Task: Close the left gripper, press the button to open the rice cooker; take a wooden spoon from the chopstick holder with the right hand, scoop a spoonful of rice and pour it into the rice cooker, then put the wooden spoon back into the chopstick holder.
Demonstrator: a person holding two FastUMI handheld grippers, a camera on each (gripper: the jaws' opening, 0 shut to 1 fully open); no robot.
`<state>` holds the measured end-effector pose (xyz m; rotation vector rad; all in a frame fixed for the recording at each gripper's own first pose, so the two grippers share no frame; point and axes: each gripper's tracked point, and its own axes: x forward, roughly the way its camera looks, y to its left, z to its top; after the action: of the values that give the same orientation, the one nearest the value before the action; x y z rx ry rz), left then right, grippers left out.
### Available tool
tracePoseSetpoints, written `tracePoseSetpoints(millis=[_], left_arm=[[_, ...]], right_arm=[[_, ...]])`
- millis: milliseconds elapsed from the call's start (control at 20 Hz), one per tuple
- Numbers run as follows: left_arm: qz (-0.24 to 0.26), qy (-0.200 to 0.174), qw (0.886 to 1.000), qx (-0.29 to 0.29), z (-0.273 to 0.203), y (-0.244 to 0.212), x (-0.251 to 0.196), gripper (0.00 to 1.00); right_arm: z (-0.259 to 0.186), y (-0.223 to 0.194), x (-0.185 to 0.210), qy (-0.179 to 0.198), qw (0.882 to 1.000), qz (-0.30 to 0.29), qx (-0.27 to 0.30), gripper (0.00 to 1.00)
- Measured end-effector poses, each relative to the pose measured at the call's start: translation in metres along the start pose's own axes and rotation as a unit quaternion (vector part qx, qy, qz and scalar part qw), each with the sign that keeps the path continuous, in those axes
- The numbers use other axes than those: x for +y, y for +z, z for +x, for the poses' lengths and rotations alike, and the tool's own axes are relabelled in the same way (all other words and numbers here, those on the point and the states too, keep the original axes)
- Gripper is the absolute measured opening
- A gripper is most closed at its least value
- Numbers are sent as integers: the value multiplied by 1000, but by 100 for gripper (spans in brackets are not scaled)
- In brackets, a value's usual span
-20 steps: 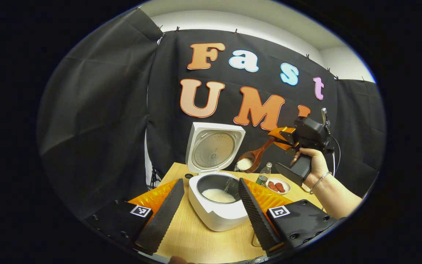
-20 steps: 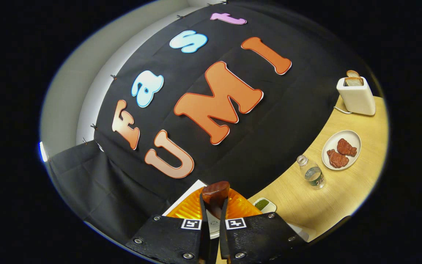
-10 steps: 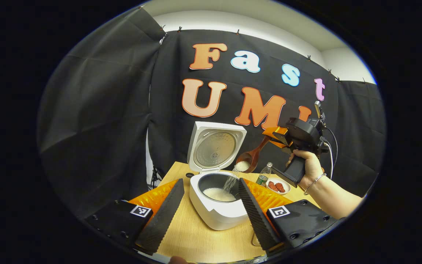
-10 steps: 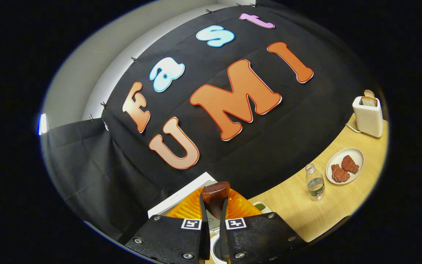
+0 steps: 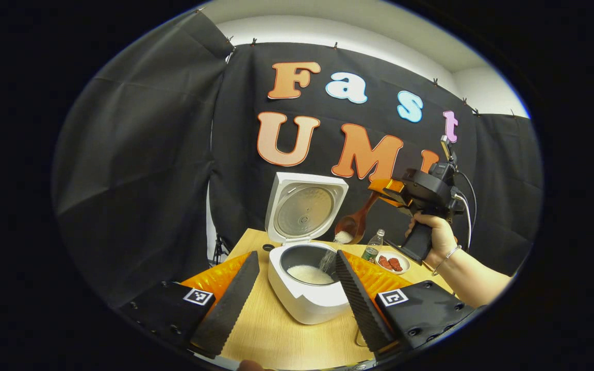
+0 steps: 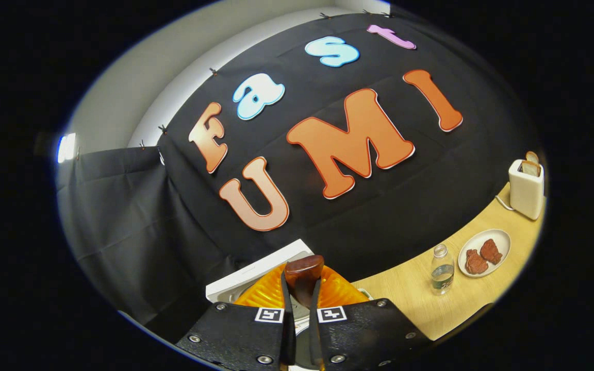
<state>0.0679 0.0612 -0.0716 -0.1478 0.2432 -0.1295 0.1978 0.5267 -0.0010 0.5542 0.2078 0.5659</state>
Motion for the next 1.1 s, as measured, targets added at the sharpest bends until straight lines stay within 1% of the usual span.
tracePoseSetpoints(millis=[50, 100, 250, 300, 350, 550, 750, 1100], left_arm=[[0, 0, 1000, 1, 0, 0, -1, 98], [1, -1, 1000, 1, 2, -1, -2, 100], [3, -1, 1000, 1, 3, -1, -3, 100], [4, 0, 1000, 2, 3, -2, -2, 98], [5, 0, 1000, 1, 3, -1, -1, 100], [4, 4, 1000, 4, 5, -4, 1, 100], [1, 2, 1000, 5, 3, -6, -1, 100], [3, 2, 1000, 6, 6, -5, -3, 100]], right_arm=[[0, 0, 3, 6, 1000, -9, 2, 10], [0, 0, 8, 13, 1000, -15, 6, 9], [1, 3, 16, 26, 999, -34, 6, 9], [1, 4, 18, 29, 999, -44, 6, 10], [1, 4, 21, 32, 998, -53, 6, 10], [1, 0, 30, 48, 996, -76, 14, 9], [-1, -4, 37, 62, 991, -120, 15, 10], [-6, -18, 49, 92, 980, -172, 29, 10]])
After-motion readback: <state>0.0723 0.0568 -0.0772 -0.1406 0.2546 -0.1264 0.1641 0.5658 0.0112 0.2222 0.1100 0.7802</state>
